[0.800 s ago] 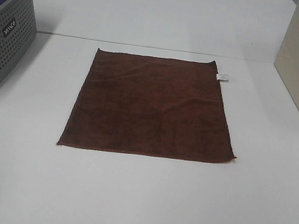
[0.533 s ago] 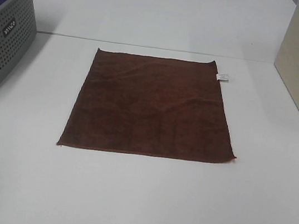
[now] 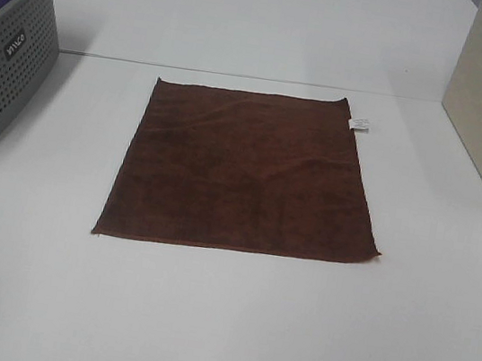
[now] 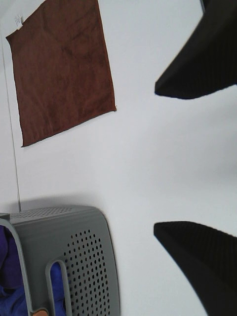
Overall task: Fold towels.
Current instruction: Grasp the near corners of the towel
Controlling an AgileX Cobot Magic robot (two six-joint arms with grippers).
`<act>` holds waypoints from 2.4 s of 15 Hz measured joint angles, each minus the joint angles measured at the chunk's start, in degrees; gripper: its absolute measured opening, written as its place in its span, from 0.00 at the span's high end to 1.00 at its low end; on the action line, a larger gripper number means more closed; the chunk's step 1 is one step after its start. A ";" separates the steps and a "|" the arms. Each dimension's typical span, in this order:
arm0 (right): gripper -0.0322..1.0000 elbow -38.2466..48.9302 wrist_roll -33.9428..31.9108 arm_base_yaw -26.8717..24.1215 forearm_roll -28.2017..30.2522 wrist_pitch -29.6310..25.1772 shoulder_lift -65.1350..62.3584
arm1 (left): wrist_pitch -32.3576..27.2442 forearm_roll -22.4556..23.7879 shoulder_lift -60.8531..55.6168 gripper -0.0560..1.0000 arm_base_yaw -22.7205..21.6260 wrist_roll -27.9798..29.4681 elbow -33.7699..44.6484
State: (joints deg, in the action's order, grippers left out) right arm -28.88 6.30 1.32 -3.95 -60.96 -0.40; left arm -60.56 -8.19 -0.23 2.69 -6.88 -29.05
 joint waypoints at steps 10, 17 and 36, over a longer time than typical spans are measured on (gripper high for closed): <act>0.33 0.00 0.00 0.00 0.00 0.00 0.00 | 0.00 0.00 0.00 0.31 0.00 0.00 0.00; 0.33 0.00 0.00 0.00 0.00 0.00 0.00 | 0.00 0.00 0.00 0.31 0.00 0.00 0.00; 0.33 0.00 0.00 0.00 0.00 0.00 0.00 | 0.00 0.00 0.00 0.31 0.00 0.00 0.00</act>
State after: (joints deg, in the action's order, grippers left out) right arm -28.88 6.30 1.32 -3.95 -60.96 -0.40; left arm -60.56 -8.19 -0.23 2.69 -6.88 -29.05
